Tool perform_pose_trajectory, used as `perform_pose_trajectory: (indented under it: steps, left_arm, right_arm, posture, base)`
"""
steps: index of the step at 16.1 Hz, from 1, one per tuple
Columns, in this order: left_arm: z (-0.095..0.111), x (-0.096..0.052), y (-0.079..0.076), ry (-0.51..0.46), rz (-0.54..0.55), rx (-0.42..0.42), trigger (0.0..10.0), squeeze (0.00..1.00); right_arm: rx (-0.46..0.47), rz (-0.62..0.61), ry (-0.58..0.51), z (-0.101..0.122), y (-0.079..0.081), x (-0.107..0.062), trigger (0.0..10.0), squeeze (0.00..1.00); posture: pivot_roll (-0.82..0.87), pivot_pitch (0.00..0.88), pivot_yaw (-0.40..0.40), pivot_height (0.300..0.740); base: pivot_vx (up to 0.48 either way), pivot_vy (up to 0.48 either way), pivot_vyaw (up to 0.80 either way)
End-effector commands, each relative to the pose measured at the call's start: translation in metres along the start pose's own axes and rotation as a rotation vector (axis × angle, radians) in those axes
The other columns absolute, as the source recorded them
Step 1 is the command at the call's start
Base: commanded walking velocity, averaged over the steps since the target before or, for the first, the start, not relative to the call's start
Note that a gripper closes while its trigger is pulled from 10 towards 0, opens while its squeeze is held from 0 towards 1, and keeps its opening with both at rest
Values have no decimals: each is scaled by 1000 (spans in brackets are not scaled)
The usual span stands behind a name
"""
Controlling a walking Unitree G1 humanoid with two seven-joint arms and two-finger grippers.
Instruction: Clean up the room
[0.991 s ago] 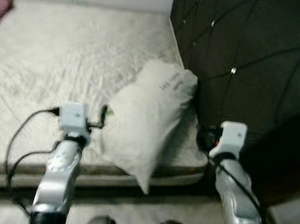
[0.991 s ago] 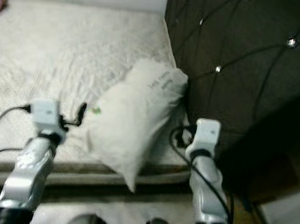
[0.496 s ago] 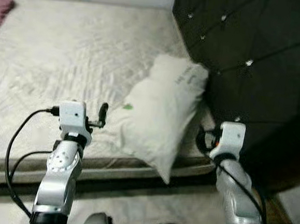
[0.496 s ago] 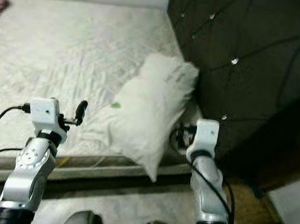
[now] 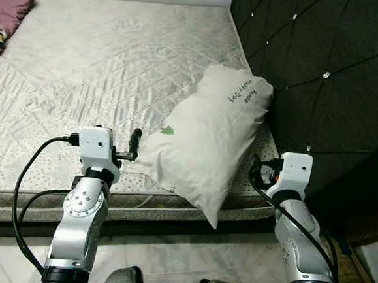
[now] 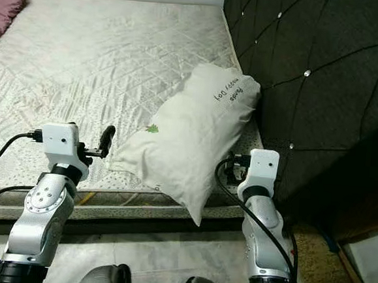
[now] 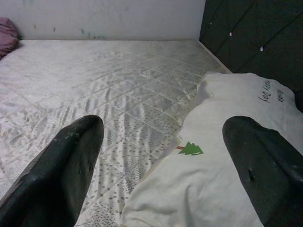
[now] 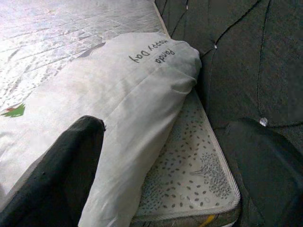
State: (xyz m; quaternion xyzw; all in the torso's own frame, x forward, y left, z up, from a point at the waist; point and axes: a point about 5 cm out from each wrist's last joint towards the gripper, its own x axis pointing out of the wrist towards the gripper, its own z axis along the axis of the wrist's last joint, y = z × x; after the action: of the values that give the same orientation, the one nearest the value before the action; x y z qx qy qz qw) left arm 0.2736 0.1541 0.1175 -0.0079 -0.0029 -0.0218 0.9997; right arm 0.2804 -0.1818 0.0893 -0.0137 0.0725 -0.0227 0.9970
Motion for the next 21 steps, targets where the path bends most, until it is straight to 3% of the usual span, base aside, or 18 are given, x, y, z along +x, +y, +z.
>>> perform_pose_trajectory:
  steps: [1, 10, 21]
  left_arm:
    - [2, -1, -2, -9, -15, -1, 10000, 0]
    - [1, -1, -3, -9, -17, 2, 10000, 0]
    - [-6, -6, 5, 16, 42, 20, 10000, 0]
  right_arm:
    - [-10, -12, -2, 0, -2, 1, 10000, 0]
    - [-23, -23, -7, 0, -2, 2, 10000, 0]
    - [8, 3, -33, 2, -1, 0, 10000, 0]
  posture:
    - [13, 104, -22, 740]
    - [17, 105, -29, 740]
    - [12, 131, -23, 732]
  base:
    - [349, 0, 0]
    - [334, 0, 0]
    - [0, 0, 0]
